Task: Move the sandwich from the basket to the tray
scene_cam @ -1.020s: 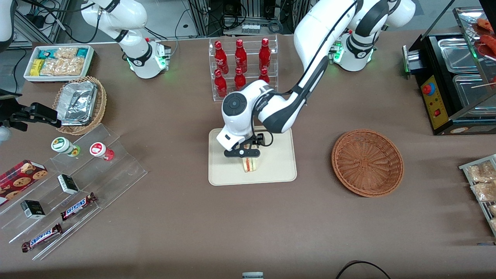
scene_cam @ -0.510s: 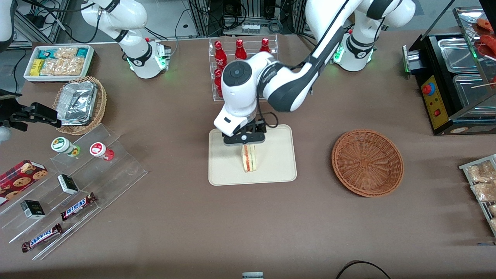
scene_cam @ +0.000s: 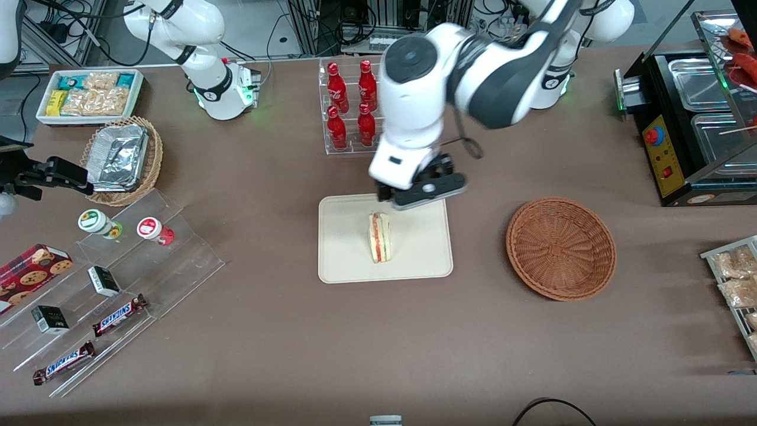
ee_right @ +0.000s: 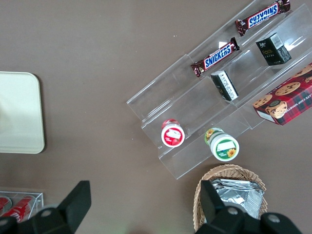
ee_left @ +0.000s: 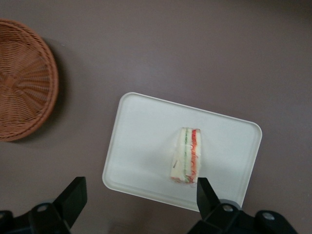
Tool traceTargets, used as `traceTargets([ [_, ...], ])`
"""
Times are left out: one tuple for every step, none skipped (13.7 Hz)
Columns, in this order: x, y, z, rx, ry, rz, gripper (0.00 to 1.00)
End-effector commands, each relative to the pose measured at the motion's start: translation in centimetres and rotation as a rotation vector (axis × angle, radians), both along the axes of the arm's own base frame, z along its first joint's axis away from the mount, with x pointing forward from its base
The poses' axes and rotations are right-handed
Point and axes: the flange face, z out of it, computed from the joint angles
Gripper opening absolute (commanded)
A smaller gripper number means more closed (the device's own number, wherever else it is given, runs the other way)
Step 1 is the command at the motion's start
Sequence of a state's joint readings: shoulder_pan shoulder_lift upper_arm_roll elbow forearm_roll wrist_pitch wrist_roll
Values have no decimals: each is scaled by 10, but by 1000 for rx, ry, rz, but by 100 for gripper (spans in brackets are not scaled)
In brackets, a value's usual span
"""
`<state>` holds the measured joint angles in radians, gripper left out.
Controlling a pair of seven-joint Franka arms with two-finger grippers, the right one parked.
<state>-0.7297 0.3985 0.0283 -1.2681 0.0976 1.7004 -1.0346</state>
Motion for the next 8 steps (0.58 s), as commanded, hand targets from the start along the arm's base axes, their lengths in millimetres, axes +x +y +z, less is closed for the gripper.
traceTargets([
  [5, 41, 24, 14, 20, 60, 99],
  [10, 55, 28, 19, 32, 78, 99],
  [14, 69, 33, 10, 47, 97, 99],
  [16, 84, 43, 2, 58, 94, 99],
  [17, 99, 50, 8, 73, 82, 99],
  [16, 115, 56, 3, 103, 63, 99],
  [18, 134, 62, -1, 124, 50, 99],
  [18, 150, 67, 2, 136, 32, 99],
])
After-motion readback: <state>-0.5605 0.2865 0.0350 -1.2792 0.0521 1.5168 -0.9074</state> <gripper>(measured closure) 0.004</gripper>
